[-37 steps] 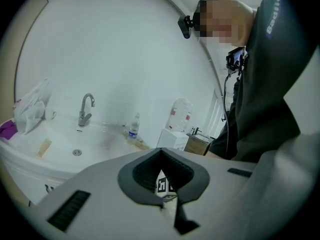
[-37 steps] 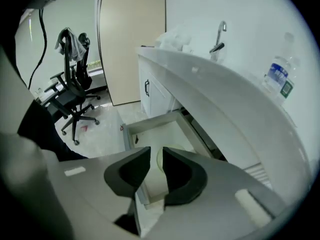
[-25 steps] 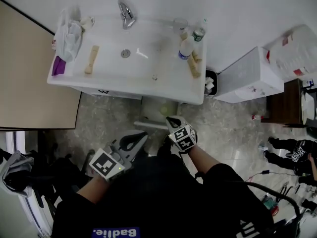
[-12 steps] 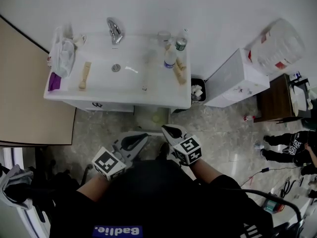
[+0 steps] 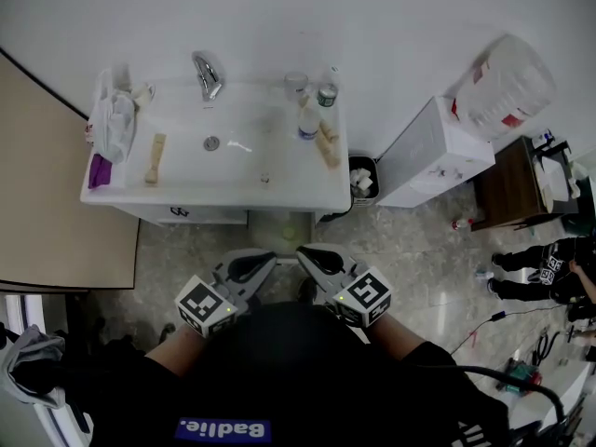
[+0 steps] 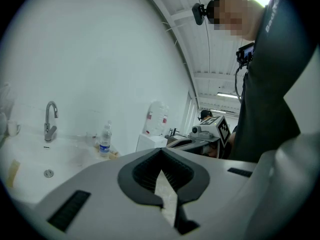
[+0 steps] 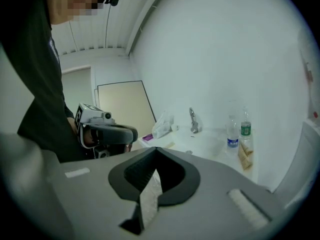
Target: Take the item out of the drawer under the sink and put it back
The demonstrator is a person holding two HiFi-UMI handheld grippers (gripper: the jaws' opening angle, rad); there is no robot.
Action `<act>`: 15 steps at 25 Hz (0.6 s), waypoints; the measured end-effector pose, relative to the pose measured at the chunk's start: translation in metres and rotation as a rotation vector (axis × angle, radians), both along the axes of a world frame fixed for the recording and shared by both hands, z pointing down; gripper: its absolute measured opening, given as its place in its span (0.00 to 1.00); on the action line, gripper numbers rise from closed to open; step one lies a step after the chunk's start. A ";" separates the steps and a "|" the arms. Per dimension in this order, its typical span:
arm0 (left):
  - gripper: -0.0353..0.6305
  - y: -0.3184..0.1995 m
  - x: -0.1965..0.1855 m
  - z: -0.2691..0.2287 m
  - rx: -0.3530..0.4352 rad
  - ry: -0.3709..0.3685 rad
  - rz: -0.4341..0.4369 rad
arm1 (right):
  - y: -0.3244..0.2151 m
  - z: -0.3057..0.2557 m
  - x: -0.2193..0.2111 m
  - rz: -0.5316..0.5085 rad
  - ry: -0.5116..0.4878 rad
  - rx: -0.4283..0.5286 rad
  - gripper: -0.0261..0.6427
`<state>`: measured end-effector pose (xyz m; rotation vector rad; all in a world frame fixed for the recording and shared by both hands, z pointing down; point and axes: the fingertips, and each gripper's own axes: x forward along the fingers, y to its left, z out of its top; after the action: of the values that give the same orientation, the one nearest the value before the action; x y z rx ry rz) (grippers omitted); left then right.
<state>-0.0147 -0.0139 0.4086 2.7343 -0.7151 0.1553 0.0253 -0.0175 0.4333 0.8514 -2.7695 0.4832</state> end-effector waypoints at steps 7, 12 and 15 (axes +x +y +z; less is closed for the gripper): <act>0.06 -0.002 0.000 -0.002 -0.001 0.012 0.025 | -0.003 -0.015 -0.011 -0.001 -0.034 0.031 0.04; 0.06 -0.002 -0.001 0.001 -0.001 0.004 0.031 | -0.005 -0.011 -0.012 0.008 -0.034 0.028 0.04; 0.06 -0.002 -0.002 0.000 0.002 0.002 0.032 | -0.005 -0.012 -0.014 0.006 -0.033 0.028 0.04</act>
<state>-0.0164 -0.0156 0.4090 2.7484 -0.6713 0.1598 0.0114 -0.0224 0.4213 0.8664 -2.8106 0.4655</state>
